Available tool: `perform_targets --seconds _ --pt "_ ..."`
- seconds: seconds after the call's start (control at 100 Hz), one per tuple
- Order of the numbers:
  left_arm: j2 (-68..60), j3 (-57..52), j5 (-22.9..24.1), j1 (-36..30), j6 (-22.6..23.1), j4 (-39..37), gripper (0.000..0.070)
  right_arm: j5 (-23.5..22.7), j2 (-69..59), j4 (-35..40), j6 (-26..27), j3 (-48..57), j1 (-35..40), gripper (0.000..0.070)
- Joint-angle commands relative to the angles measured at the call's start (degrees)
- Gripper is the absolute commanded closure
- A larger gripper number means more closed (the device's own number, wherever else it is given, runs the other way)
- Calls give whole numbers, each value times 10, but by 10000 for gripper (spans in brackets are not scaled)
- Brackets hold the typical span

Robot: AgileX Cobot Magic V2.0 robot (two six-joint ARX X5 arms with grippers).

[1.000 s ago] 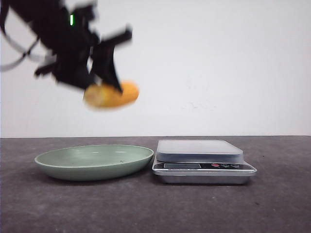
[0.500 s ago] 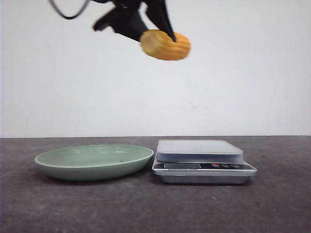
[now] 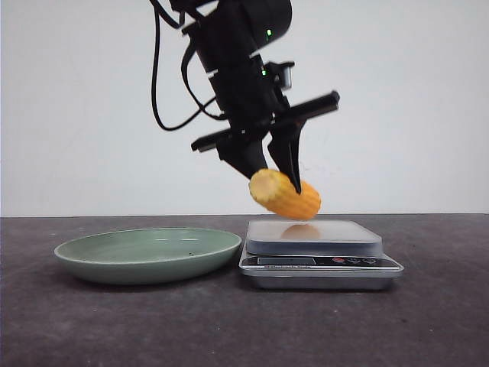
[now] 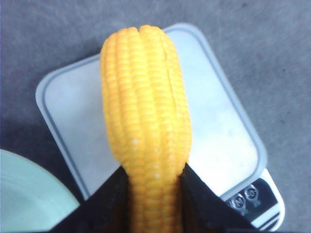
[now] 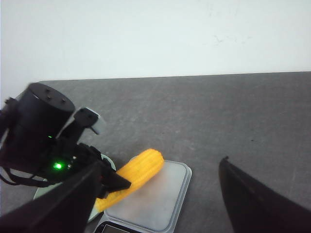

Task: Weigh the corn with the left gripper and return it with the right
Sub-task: 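Lift the corn with the left gripper and carry it over the scale, then lower the corn onto the scale platform and open the left gripper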

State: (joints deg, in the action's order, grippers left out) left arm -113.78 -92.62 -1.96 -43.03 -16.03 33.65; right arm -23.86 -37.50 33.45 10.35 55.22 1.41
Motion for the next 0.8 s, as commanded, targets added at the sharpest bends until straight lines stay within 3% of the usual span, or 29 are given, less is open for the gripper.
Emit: perform_targets --seconds 0.0,0.2,0.43,0.48,0.55,0.59,0.79 --pt "-20 -15 -9 -6 3 -4 696 -1 -2 -8 2 8 1 216" --pt "-26 -15 -9 -14 2 -22 696 -1 -2 -8 2 8 1 216" --pt "-26 -15 -9 -27 -33 -35 693 -1 -2 -8 1 8 1 216" --pt "-26 -15 -9 -31 -33 -39 648 -1 -2 -8 1 8 1 216" --pt "-26 -15 -9 -34 -32 -46 491 -1 -2 -8 1 8 1 216" --pt "-26 -15 -9 -34 -33 -47 438 -1 -2 -7 1 8 1 216" --pt "-26 -15 9 -34 -32 -44 426 -1 -2 0 1 8 1 216"
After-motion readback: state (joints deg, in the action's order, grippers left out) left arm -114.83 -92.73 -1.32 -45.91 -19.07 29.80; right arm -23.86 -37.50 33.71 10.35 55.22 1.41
